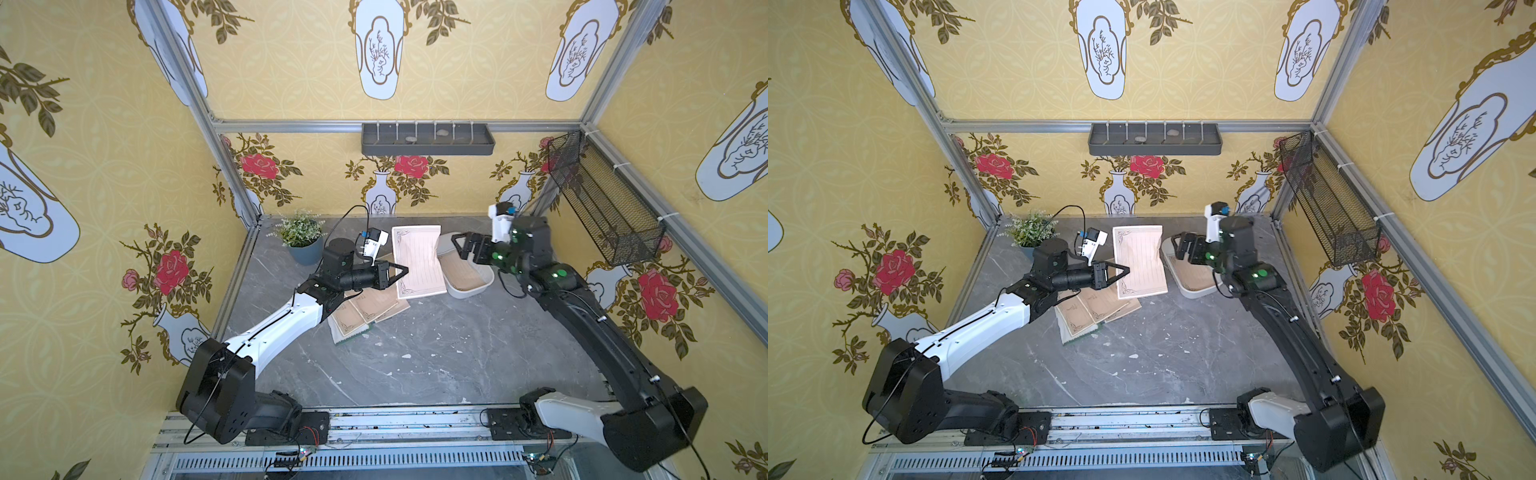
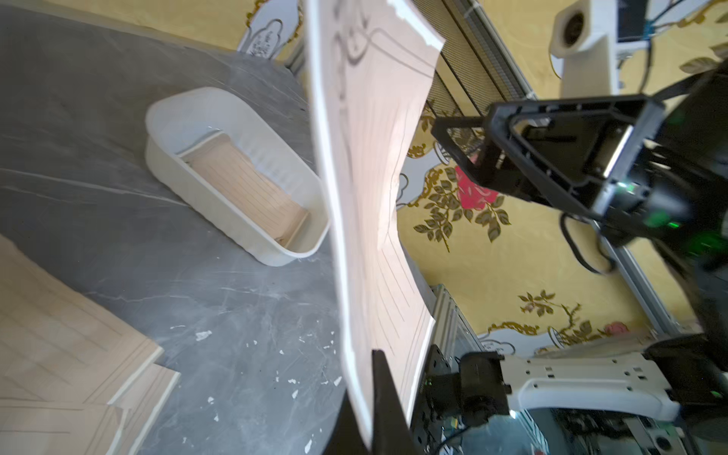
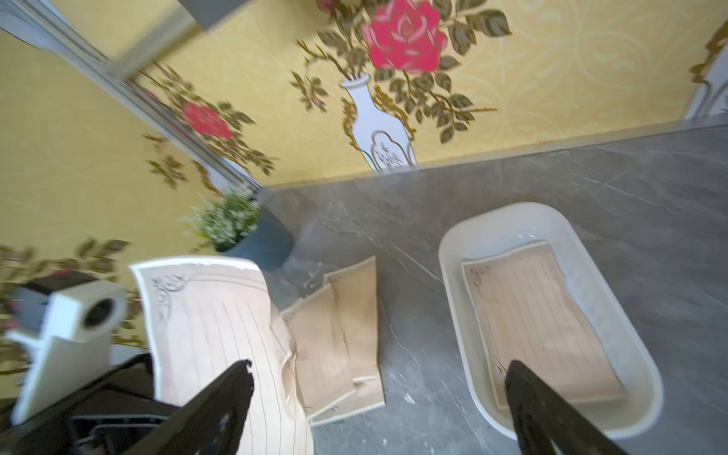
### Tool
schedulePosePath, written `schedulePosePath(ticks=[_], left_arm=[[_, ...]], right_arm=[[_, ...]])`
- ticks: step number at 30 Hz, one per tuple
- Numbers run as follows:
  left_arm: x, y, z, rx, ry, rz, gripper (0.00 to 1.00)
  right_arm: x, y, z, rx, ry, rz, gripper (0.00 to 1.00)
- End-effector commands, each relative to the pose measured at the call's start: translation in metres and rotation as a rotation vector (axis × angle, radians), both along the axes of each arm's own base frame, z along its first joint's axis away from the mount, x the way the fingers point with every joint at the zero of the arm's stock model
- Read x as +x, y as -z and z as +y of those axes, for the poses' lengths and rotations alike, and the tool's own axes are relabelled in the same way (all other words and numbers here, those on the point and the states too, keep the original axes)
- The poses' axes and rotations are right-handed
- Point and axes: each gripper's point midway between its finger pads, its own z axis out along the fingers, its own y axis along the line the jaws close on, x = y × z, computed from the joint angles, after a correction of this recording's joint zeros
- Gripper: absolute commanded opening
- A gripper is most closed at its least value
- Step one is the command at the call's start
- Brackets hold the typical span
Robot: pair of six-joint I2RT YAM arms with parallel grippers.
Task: Take out the stationery paper from the storage box
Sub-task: Place the stationery paper at the center of the board.
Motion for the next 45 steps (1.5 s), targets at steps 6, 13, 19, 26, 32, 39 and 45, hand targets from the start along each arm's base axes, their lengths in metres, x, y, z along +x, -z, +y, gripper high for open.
schedulePosePath(ticks=[6,13,19,26,32,39,45], left_arm=[[-0.039,-0.024,-0.002,-0.081,0.197,-0.071,0.0],[-0.035,-0.02,-0.003,-0.076,0.177,-0.061,0.0],[-0.036,-0.021,-0.003,-0.08,0.183,-0.065,0.0],[-0.038,-0.016,-0.002,-0.064,0.181,-0.062,0.0],[-0.038,-0.013,0.001,-0.055,0.166,-0.06,0.0],[-0.038,-0.01,0.003,-0.046,0.152,-0.06,0.0],[-0.038,-0.01,0.003,-0.037,0.148,-0.064,0.0]], right_arm=[[-0.086,-0.054,0.047,0.338,-0.717,-0.131,0.99],[-0.083,-0.029,0.081,0.268,-0.765,-0.056,1.0],[-0.067,-0.013,0.089,0.241,-0.72,-0.012,0.71],[-0.056,-0.005,0.085,0.231,-0.67,0.011,0.0],[-0.057,-0.01,0.082,0.235,-0.654,-0.003,0.13],[-0.065,-0.006,0.083,0.246,-0.697,0.012,0.61],[-0.068,0.004,0.084,0.246,-0.71,0.039,0.19]])
